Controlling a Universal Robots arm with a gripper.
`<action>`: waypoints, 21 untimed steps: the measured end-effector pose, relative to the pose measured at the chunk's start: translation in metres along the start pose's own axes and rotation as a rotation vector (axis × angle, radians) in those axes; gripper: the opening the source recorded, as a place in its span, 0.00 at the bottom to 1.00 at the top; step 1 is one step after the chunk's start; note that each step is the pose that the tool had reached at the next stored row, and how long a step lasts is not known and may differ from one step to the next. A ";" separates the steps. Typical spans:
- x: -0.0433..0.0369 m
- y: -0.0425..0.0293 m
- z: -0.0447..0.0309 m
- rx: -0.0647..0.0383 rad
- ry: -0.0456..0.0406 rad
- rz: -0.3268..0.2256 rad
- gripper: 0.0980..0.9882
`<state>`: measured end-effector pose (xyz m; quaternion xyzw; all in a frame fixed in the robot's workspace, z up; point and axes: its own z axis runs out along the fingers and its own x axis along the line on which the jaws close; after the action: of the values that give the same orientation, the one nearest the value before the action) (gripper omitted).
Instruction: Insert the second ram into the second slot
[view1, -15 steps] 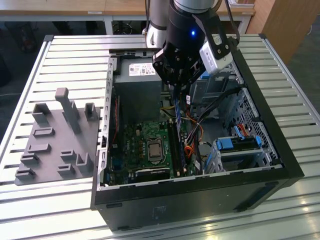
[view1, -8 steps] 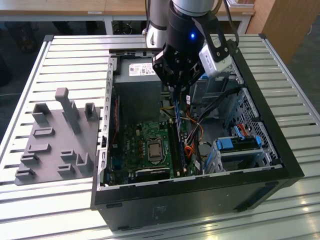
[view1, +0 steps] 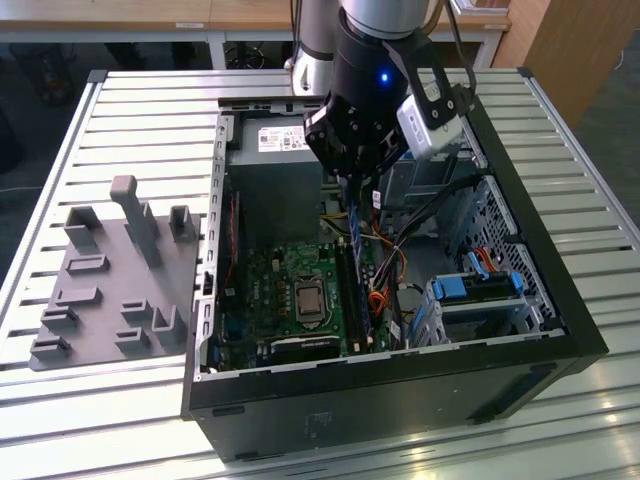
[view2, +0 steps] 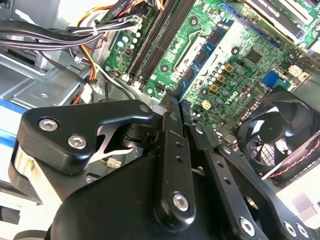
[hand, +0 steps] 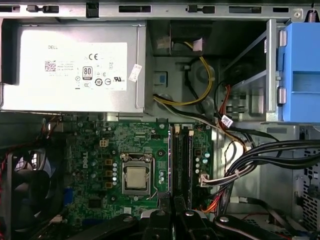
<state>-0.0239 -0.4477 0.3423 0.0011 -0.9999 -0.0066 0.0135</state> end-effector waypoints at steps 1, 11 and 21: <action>0.0000 0.0000 0.0007 0.000 0.0000 -0.003 0.04; -0.0003 -0.0001 0.0105 0.000 -0.0002 -0.008 0.04; -0.0004 -0.0002 0.0139 0.000 -0.0002 -0.007 0.04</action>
<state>-0.0239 -0.4477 0.3284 0.0048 -0.9999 -0.0065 0.0134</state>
